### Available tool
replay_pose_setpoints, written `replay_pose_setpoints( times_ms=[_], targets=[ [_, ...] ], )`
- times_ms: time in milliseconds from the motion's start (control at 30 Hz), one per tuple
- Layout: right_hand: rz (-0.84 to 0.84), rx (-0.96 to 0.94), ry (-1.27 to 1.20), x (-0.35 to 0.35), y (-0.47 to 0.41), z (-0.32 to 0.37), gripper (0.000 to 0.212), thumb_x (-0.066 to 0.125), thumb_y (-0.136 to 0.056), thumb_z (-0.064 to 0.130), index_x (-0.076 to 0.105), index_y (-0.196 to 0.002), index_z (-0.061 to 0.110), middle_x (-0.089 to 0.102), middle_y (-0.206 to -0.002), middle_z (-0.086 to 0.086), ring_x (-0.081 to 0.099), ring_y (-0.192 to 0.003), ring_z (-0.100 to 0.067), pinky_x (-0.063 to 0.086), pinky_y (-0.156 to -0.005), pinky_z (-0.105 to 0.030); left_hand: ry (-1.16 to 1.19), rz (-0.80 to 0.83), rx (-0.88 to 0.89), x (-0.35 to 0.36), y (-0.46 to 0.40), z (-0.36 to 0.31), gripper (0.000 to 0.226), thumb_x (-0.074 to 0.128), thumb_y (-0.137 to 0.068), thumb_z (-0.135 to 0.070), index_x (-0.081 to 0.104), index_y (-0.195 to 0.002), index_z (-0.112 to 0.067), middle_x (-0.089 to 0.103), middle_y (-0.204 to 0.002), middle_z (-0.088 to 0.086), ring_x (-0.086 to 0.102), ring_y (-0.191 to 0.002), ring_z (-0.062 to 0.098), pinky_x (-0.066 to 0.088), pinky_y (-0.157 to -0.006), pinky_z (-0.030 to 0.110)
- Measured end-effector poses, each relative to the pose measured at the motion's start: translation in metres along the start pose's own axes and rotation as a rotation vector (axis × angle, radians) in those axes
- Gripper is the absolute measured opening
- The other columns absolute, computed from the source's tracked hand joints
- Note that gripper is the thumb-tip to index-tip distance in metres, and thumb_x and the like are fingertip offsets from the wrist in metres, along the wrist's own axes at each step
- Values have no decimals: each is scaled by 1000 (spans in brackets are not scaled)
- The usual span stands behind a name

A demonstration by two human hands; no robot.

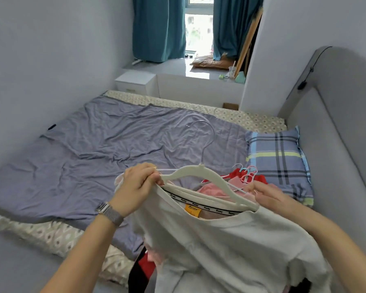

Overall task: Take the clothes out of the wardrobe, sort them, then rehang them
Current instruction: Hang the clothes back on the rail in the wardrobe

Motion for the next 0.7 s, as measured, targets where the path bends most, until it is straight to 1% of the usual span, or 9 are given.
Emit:
replay_pose_setpoints(
  times_ms=[67, 167, 233, 300, 400, 500, 533, 600, 700],
  targets=[
    [192, -75, 3, 26, -9, 51, 50, 47, -67, 82, 54, -109, 56, 59, -116, 24, 54, -111, -1, 37, -93, -20, -19, -58, -25, -41, 25, 7, 30, 37, -90, -35, 57, -68, -34, 55, -82, -23, 52, -79, -6, 39, -78, 31],
    [438, -122, 4, 74, -19, 121, 48, 61, -75, 63, 53, -120, 51, 57, -127, 13, 53, -117, -6, 41, -100, -27, -44, -135, -80, -104, 72, 20, 30, 37, -88, -34, 53, -63, -36, 57, -80, -18, 52, -77, -4, 39, -77, 26],
    [493, -159, 7, 107, -32, 161, 45, 65, -80, 48, 58, -120, 28, 59, -120, -5, 58, -106, -15, 45, -95, -33, -75, -200, -131, -147, 108, 33, 30, 38, -87, -34, 54, -62, -32, 58, -81, -16, 54, -77, -1, 40, -77, 29],
    [507, -217, 54, 143, -48, 198, 38, 65, -82, 37, 62, -113, 16, 62, -110, -11, 57, -93, -12, 46, -86, -33, -118, -269, -196, -189, 146, 46, 28, 38, -87, -35, 56, -67, -29, 57, -82, -16, 54, -77, -1, 42, -77, 33],
    [527, -362, 129, 201, -70, 248, 16, 66, -86, 27, 65, -98, 17, 59, -81, 7, 52, -77, -4, 41, -72, -24, -224, -365, -280, -246, 207, 58, 29, 37, -87, -36, 54, -63, -33, 56, -79, -16, 53, -77, 1, 44, -79, 40],
    [626, -471, 151, 264, -76, 291, 22, 66, -87, 39, 64, -90, 17, 55, -75, 7, 49, -70, -6, 37, -65, -26, -314, -436, -369, -292, 266, 58, 26, 35, -86, -39, 54, -68, -39, 57, -84, -21, 52, -82, -2, 42, -83, 40],
    [673, -488, 122, 285, -75, 303, 22, 65, -86, 40, 64, -91, 19, 57, -75, 7, 51, -70, -6, 38, -66, -25, -345, -461, -402, -304, 286, 56, 25, 35, -86, -40, 54, -69, -40, 57, -85, -22, 52, -85, -4, 40, -85, 39],
    [786, -482, -10, 322, -75, 319, 17, 63, -88, 27, 60, -100, 15, 58, -70, 12, 53, -65, -3, 41, -63, -17, -414, -513, -460, -323, 318, 52, 25, 35, -86, -40, 53, -69, -40, 56, -85, -21, 49, -87, -5, 39, -87, 38],
    [906, -524, -76, 370, -74, 340, 24, 61, -90, 15, 58, -111, 5, 52, -62, 15, 45, -55, 1, 37, -55, -11, -530, -653, -562, -340, 361, 45, 24, 40, -88, -35, 59, -74, -36, 56, -95, -14, 44, -92, 5, 38, -89, 38]
  ],
)
Point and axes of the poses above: each hand's wrist, its own y-axis away from the middle knuckle, its own x-axis out of the palm, z = x × y, the point moved 3 cm from there along -y, towards the middle knuckle
